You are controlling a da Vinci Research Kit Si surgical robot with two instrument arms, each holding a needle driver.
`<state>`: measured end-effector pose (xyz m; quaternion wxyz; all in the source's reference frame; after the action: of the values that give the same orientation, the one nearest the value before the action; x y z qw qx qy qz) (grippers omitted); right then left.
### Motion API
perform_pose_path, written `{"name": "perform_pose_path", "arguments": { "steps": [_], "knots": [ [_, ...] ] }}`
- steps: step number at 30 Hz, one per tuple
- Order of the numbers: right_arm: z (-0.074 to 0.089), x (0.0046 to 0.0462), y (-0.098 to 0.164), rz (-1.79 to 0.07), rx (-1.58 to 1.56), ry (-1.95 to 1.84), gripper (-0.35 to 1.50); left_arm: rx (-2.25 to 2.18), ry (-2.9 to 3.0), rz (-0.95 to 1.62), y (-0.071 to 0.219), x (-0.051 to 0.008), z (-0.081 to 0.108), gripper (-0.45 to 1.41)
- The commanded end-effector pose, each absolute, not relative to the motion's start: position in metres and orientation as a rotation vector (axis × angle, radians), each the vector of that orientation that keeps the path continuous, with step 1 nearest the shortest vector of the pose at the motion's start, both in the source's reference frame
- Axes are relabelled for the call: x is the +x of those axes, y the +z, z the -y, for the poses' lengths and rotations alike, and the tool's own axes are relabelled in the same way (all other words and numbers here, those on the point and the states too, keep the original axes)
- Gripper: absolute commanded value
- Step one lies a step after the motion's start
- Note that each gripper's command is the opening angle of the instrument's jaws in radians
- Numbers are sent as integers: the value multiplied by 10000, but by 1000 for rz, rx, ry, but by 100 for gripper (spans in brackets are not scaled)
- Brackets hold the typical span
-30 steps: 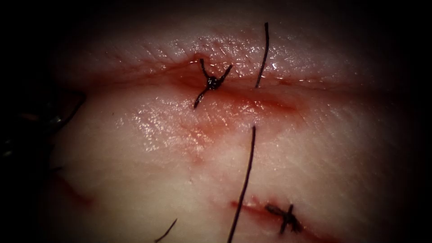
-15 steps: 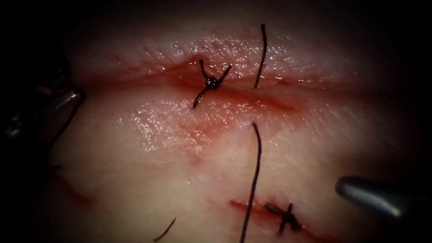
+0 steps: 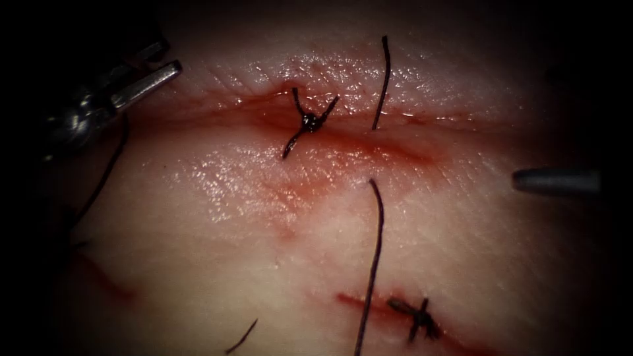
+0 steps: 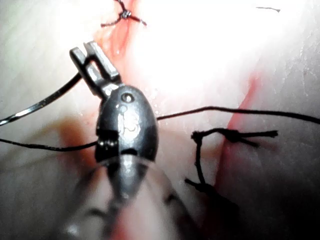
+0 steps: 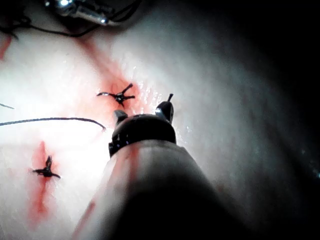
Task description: Wound Closure
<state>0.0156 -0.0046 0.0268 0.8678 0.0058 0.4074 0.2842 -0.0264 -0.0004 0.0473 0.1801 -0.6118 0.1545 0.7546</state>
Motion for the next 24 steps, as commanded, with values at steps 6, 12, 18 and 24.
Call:
{"name": "perform_pose_path", "arguments": {
  "steps": [6,12,18,24],
  "knots": [
    [14,182,314,-880,99,851,88,-1719,2133,-447,495,-266,-4,-45],
    [6,199,358,-895,205,1060,116,-1711,2137,-461,502,-267,-1,-45],
    [17,210,399,-888,298,1133,110,-1711,2140,-475,505,-269,7,-45],
    [23,217,427,-877,333,1157,113,-1710,2142,-471,509,-270,2,-45]
  ]
}}
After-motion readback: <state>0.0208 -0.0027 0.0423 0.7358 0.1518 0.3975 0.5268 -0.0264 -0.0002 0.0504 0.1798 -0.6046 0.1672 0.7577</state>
